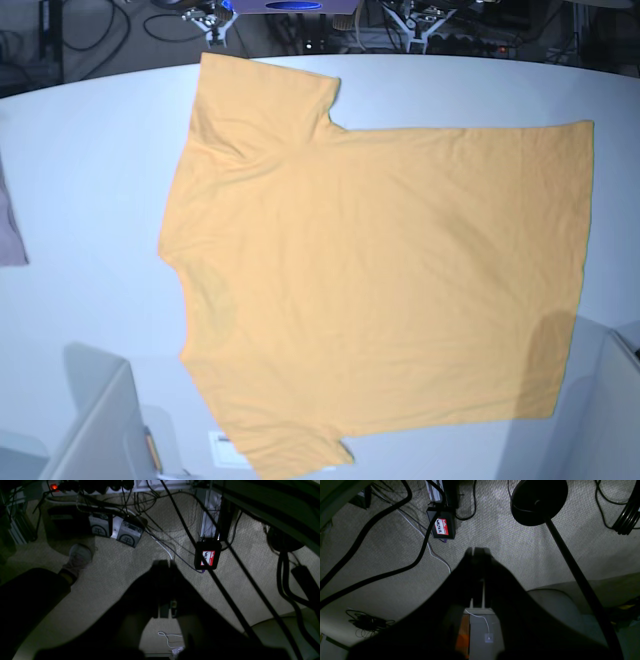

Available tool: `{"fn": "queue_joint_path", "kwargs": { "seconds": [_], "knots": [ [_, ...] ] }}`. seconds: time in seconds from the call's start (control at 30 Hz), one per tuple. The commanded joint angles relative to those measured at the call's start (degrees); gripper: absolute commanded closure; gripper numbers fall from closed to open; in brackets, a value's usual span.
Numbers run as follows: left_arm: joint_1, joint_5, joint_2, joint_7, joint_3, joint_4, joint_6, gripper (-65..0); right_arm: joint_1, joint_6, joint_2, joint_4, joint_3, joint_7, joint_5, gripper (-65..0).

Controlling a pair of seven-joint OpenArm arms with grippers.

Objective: Fold the T-shirt properly

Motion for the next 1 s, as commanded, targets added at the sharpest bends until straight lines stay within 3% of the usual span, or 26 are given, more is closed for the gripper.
{"fn": "queue_joint_path", "kwargs": {
  "seconds": [0.0,0.4,0.67,0.97],
  "knots": [
    [0.1,-0.1,-0.1,0.3,0.1,0.0,0.4,0.0,-0.1,-0.5,0.2,-0.1,-0.1,-0.3,-0.3,0.0],
    [3.2,-0.1,-0.1,0.4,0.1,4.1,0.4,0.0,-0.2,-0.5,-0.2,0.4,0.0,-0.2,-0.3,0.0],
    [3.5,-0.1,-0.1,-0.1,0.3,4.7,0.4,0.0,-5.1,-0.5,-0.2,6.9,-0.1,-0.3,-0.4,0.0],
    [9.8,-0.1,-0.2,-0.3,0.1,11.4,0.4,0.0,-6.3,-0.5,-0.2,7.4,-0.1,0.0,-0.4,0.0]
  ]
}}
